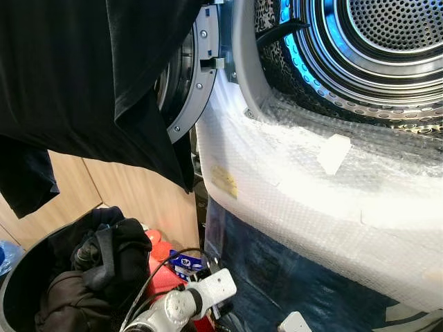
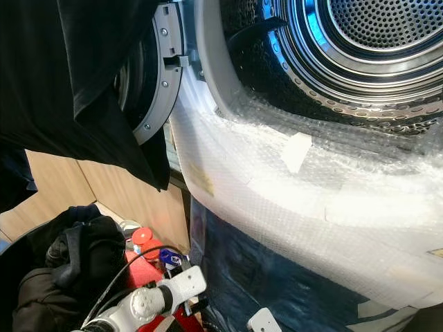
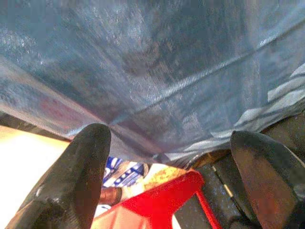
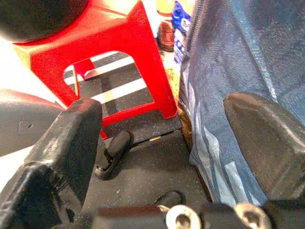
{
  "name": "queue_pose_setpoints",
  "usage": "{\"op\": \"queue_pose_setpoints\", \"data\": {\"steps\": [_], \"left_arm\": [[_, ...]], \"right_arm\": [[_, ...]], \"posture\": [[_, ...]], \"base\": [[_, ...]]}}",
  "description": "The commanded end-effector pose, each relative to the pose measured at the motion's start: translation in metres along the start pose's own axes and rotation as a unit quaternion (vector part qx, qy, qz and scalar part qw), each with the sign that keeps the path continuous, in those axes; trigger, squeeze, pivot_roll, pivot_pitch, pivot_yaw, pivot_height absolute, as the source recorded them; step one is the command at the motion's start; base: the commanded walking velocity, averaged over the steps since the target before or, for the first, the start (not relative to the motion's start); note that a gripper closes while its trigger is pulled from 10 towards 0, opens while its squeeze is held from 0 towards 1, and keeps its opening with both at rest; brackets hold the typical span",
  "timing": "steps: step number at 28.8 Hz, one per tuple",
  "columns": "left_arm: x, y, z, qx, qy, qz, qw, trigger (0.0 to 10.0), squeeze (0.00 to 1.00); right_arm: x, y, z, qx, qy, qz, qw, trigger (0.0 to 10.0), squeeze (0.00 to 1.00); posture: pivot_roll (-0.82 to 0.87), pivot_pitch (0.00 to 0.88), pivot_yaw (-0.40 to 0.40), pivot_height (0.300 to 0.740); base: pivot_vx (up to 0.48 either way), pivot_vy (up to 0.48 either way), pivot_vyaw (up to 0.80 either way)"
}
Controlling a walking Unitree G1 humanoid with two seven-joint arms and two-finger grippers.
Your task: Clothes washing
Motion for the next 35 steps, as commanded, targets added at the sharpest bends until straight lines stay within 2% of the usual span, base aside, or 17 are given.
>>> {"op": "queue_pose_setpoints", "data": {"steps": [1, 2, 3, 4, 5, 7, 9, 15, 19, 22, 25, 26, 33, 35], "left_arm": [[0.008, -0.001, 0.018, -0.034, 0.004, -0.002, 0.999, 10.0, 0.0], [0.008, -0.001, 0.018, -0.034, 0.004, -0.002, 0.999, 10.0, 0.0], [0.01, -0.002, 0.029, -0.054, 0.004, -0.006, 0.999, 10.0, 0.0], [0.01, -0.002, 0.029, -0.054, 0.004, -0.006, 0.999, 10.0, 0.0], [0.01, -0.002, 0.038, -0.068, -0.002, -0.012, 0.998, 10.0, 0.0], [0.013, -0.001, 0.057, -0.096, -0.016, -0.023, 0.995, 10.0, 0.0], [0.014, -0.001, 0.063, -0.105, -0.015, -0.027, 0.994, 10.0, 0.0], [0.018, 0.005, 0.091, -0.139, -0.019, -0.04, 0.989, 10.0, 0.0], [0.02, 0.009, 0.103, -0.152, -0.023, -0.034, 0.988, 10.0, 0.0], [0.029, 0.014, 0.108, -0.151, 0.013, 0.003, 0.989, 10.0, 0.0], [0.032, 0.018, 0.113, -0.156, 0.017, 0.024, 0.987, 10.0, 0.0], [0.034, 0.022, 0.118, -0.161, 0.031, 0.045, 0.986, 10.0, 0.0], [0.041, 0.036, 0.141, -0.184, 0.035, 0.108, 0.976, 10.0, 0.0], [0.045, 0.042, 0.146, -0.184, 0.053, 0.135, 0.972, 10.0, 0.0]], "right_arm": [[-0.003, 0.003, 0.005, -0.011, 0.016, 0.008, 1.0, 10.0, 0.0], [-0.003, 0.003, 0.005, -0.011, 0.016, 0.008, 1.0, 10.0, 0.0], [-0.007, 0.005, 0.006, -0.014, 0.016, 0.007, 1.0, 10.0, 0.0], [-0.007, 0.005, 0.006, -0.014, 0.016, 0.007, 1.0, 10.0, 0.0], [-0.01, 0.007, 0.006, -0.016, 0.012, 0.004, 1.0, 10.0, 0.0], [-0.021, 0.015, -0.002, -0.002, -0.003, -0.013, 1.0, 10.0, 0.0], [-0.024, 0.017, -0.004, 0.0, -0.01, -0.019, 1.0, 10.0, 0.0], [-0.024, 0.02, -0.009, 0.006, -0.018, -0.022, 1.0, 10.0, 0.0], [-0.02, 0.018, -0.009, 0.006, -0.021, -0.019, 1.0, 10.0, 0.0], [-0.019, 0.017, -0.01, 0.008, -0.022, -0.019, 1.0, 10.0, 0.0], [-0.019, 0.017, -0.01, 0.009, -0.024, -0.02, 0.999, 10.0, 0.0], [-0.019, 0.017, -0.011, 0.012, -0.024, -0.022, 0.999, 10.0, 0.0], [-0.021, 0.012, -0.006, 0.015, -0.025, -0.021, 0.999, 10.0, 0.0], [-0.019, 0.009, -0.004, 0.016, -0.02, -0.015, 1.0, 10.0, 0.0]], "posture": [[-0.07, 0.0, 0.055, 0.74], [-0.07, 0.0, 0.055, 0.74], [-0.07, 0.0, 0.055, 0.74], [-0.07, 0.0, 0.055, 0.74], [-0.07, 0.0, 0.055, 0.74], [-0.06, 0.0, 0.061, 0.74], [-0.06, 0.0, 0.061, 0.74], [-0.07, 0.0, 0.071, 0.74], [-0.07, 0.0, 0.076, 0.74], [-0.08, 0.0, 0.083, 0.74], [-0.07, 0.0, 0.084, 0.74], [-0.07, 0.0, 0.084, 0.74], [-0.05, 0.0, 0.069, 0.74], [-0.04, 0.0, 0.061, 0.74]], "base": [[0.0, 0.0, 0.0], [0.0, 0.0, 0.0], [0.0, 0.0, 0.0], [0.0, 0.0, 0.0], [0.0, 0.0, 0.0], [0.0, 0.0, 0.0], [0.0, 0.0, 0.0], [0.0, 0.0, 0.0], [0.0, 0.0, 0.0], [0.0, 0.0, 0.0], [0.0, 0.0, 0.0], [0.0, 0.0, 0.0], [0.0, 0.0, 0.0], [0.0, 0.0, 0.0]]}}
Point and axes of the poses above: a point about 5 cm out from each wrist's last joint towards the gripper, its own y axis pointing back from the gripper into the wrist, its own z axis along the axis of the wrist's last joint, x = y × z, the point moved 5 cm from there along -y, pointing out of the wrist towards the gripper, and after that the axes turned 8 degrees about y, right-handed, at the moved point
